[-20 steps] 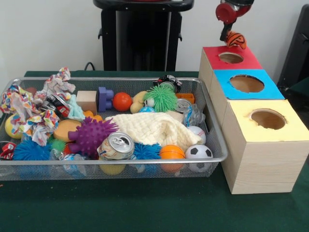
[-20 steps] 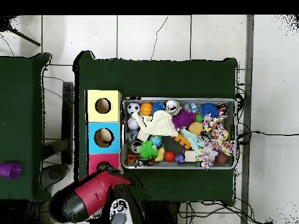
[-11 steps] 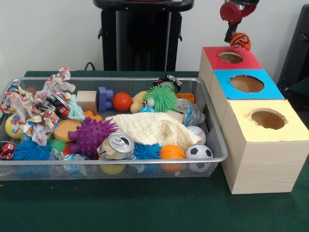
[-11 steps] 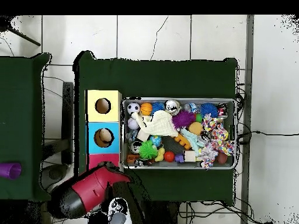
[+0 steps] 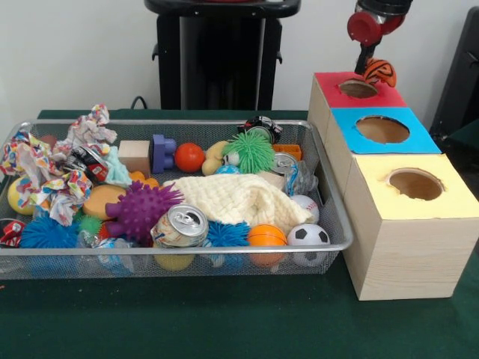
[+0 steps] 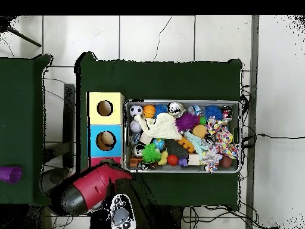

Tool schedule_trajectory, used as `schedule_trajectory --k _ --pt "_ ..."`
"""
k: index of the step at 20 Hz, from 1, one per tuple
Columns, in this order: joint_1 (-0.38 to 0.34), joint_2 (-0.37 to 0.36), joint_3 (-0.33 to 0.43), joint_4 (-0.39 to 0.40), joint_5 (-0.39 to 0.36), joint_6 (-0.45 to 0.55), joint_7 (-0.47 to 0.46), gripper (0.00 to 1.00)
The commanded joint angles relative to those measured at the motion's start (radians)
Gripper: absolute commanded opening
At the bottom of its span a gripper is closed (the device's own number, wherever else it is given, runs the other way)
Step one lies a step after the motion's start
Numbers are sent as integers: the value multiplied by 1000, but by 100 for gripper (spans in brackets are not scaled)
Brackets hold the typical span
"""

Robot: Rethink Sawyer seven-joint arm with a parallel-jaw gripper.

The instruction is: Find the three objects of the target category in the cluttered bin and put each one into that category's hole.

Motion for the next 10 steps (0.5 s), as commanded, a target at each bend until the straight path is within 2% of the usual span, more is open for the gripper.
schedule_trajectory --k 1,10 --pt "-46 79 41 -110 -3 -56 54 0" --pt "-90 101 60 -100 -18 -82 29 0"
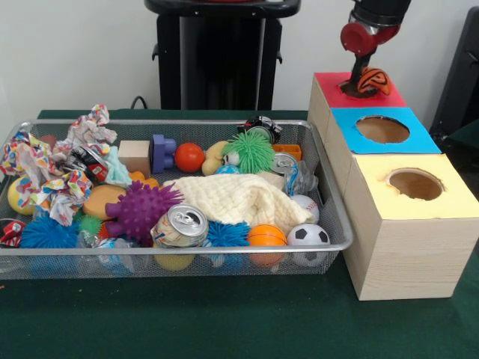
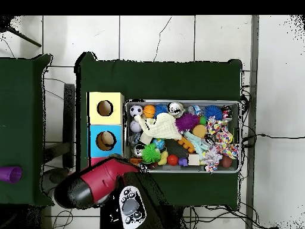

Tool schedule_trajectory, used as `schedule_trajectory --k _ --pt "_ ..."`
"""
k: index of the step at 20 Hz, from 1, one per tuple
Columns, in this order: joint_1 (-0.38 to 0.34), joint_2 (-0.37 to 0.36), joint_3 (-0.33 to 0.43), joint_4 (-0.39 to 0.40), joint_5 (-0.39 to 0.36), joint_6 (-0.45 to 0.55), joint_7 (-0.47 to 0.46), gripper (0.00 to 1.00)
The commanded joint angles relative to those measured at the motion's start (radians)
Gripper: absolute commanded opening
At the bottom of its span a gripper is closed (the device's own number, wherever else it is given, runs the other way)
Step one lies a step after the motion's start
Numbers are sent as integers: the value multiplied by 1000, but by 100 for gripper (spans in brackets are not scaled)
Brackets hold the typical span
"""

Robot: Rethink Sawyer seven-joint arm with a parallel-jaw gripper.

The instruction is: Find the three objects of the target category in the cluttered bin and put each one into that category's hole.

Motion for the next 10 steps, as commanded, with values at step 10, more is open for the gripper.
schedule_trajectory --k 10 --pt "-51 57 59 -82 -27 -71 27 0"
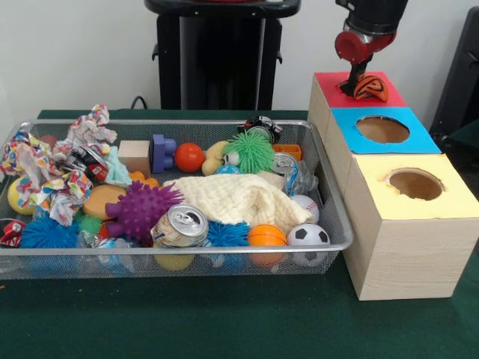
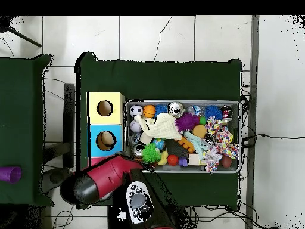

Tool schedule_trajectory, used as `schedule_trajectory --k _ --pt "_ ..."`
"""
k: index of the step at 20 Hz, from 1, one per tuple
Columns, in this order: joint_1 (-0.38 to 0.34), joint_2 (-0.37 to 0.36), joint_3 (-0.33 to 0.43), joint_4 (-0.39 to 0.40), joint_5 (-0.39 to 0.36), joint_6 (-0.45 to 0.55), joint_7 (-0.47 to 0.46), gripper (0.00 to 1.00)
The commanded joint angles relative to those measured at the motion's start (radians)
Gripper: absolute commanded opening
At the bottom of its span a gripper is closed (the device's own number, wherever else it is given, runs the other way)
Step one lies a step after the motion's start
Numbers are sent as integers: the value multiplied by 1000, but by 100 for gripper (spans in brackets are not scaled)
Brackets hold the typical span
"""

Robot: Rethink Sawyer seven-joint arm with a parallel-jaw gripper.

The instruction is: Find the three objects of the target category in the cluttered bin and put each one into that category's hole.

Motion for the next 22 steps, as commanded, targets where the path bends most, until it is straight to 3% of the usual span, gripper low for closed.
schedule_trajectory --k 1,8,14,22 --pt "-25 29 55 -73 -27 -47 25 0" --pt "-30 26 61 -76 -25 -28 12 0" --pt "-34 -96 73 -42 21 89 -9 0" --pt "-57 -96 84 -41 23 106 -33 0"
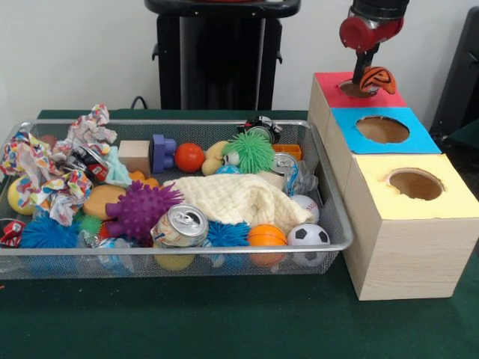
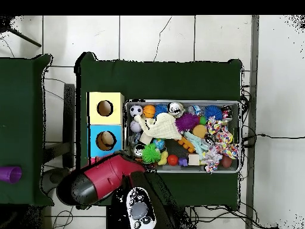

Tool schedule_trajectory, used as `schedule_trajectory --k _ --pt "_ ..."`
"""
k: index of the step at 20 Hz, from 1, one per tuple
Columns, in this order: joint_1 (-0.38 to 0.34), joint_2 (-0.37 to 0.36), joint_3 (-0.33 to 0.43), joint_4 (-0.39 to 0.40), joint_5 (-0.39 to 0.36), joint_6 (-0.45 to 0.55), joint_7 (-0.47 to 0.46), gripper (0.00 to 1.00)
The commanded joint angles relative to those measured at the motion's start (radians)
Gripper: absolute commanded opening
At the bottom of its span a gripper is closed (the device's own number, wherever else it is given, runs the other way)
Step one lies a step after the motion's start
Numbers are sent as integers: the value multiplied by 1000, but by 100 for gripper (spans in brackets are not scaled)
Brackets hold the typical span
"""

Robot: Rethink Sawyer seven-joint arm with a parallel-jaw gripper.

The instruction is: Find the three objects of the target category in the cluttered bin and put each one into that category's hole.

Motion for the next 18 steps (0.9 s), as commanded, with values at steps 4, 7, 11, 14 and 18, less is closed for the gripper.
schedule_trajectory --k 4,7,11,14,18 --pt "-52 -20 71 -19 15 80 -30 0" --pt "-64 -1 72 -7 2 45 -27 0" --pt "-84 9 73 23 -15 -4 -18 0" --pt "-98 10 75 50 -24 -40 -8 0" --pt "-115 -3 80 86 -28 -65 2 0"
